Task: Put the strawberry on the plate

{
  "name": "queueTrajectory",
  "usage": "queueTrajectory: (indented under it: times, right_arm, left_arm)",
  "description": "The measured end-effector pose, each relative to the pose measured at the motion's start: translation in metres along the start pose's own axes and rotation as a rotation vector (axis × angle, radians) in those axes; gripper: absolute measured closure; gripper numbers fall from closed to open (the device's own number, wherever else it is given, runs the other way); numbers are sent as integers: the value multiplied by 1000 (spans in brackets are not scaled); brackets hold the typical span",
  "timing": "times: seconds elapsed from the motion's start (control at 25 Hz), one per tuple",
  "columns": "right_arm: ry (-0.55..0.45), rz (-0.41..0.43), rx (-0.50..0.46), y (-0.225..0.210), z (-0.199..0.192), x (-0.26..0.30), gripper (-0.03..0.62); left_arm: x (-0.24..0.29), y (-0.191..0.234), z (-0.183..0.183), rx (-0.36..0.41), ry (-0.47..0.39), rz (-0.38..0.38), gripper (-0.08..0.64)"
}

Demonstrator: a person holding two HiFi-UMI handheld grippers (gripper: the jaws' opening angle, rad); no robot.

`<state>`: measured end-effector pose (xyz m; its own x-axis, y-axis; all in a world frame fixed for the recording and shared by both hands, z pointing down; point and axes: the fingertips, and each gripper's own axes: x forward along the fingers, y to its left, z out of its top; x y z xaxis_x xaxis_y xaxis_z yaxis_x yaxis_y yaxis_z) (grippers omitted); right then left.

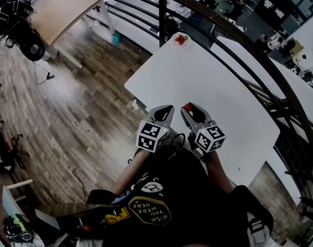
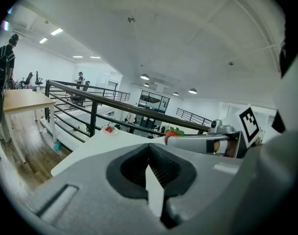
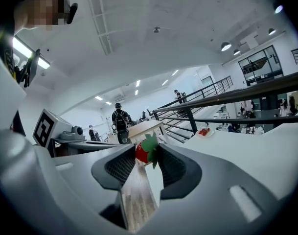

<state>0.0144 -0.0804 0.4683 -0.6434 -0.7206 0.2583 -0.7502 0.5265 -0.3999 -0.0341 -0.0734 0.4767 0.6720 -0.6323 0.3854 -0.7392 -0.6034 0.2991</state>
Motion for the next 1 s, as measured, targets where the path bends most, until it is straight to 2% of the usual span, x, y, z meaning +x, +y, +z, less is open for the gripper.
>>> queueTrajectory:
  times: [0.28, 0.52, 0.8, 1.0]
  right_arm:
    - [-1, -34, 6, 6, -6, 26, 440]
    - [24, -62, 29, -7, -12, 40, 440]
    - [5, -77, 49, -42, 5, 62, 440]
    - [-15, -71, 47, -70, 30, 69, 440]
  left_arm:
    - [-2, 30, -3, -10, -8, -19, 555]
    - [12, 41, -12, -29, 39, -52, 555]
    - [48, 63, 3, -25, 61, -47, 555]
    - [84, 69, 34, 13, 58, -48, 555]
